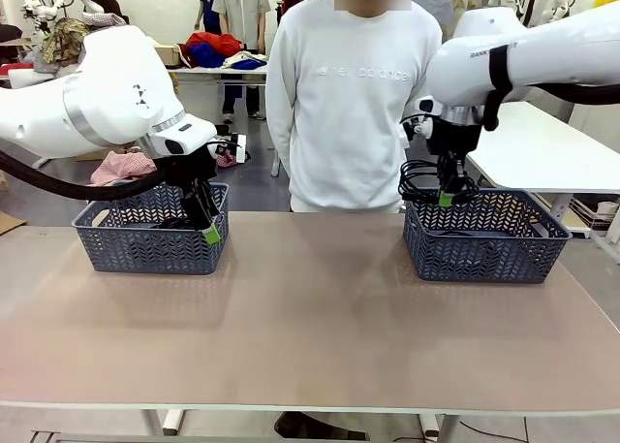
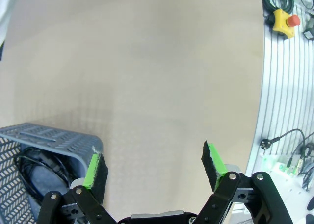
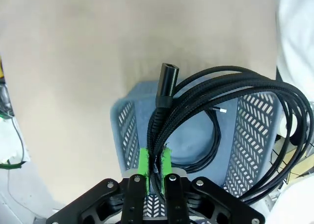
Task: Organize the cables according to human instructions.
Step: Pick up a bundle of cables and place it in the basket indicated by the human.
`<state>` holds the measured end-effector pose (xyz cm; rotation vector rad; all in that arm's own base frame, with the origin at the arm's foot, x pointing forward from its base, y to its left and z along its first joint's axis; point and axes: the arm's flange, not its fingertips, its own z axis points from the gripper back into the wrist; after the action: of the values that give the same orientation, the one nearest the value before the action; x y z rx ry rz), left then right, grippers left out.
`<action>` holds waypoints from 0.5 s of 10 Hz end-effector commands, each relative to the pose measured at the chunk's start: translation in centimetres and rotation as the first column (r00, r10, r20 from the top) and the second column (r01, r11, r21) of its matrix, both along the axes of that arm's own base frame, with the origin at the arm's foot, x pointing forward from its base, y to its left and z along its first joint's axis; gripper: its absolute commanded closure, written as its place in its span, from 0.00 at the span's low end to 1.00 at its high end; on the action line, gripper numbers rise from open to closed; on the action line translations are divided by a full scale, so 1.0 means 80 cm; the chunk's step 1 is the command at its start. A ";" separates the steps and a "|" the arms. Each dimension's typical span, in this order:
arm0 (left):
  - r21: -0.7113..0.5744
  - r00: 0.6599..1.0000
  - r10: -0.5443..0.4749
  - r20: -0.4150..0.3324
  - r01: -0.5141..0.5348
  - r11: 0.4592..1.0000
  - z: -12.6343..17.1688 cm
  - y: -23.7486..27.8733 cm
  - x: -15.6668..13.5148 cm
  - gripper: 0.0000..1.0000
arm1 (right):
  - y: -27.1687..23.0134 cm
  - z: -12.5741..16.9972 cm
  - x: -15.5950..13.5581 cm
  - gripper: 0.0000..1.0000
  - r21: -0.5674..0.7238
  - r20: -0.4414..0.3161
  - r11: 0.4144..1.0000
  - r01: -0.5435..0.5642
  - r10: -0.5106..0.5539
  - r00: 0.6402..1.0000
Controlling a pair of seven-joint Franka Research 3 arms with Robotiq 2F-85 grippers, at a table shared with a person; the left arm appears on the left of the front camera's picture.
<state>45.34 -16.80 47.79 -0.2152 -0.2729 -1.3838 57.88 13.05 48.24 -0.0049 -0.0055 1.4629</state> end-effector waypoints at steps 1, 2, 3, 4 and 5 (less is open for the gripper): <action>0.000 1.000 0.003 0.007 -0.003 1.000 0.001 0.002 0.000 0.00 | -0.029 -0.010 -0.007 1.00 0.050 0.016 0.999 -0.019 0.019 1.000; 0.000 1.000 0.003 0.007 -0.003 1.000 0.001 0.002 0.000 0.00 | -0.044 -0.015 -0.003 1.00 0.054 0.020 0.999 -0.011 0.010 1.000; 0.000 1.000 0.003 0.007 -0.003 1.000 0.001 0.002 0.000 0.00 | -0.056 -0.020 0.002 1.00 0.058 0.023 0.998 0.003 -0.004 1.000; 0.000 1.000 0.003 0.007 -0.003 1.000 0.001 0.002 0.000 0.00 | -0.067 -0.025 0.005 1.00 0.046 0.022 0.999 0.006 -0.007 1.000; 0.000 1.000 0.003 0.007 -0.003 1.000 0.001 0.002 0.000 0.00 | -0.075 -0.030 0.006 1.00 0.038 0.020 0.999 0.012 -0.012 1.000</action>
<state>45.35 -16.80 47.78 -0.2153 -0.2728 -1.3838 58.80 7.56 46.23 0.0103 -0.0212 1.4249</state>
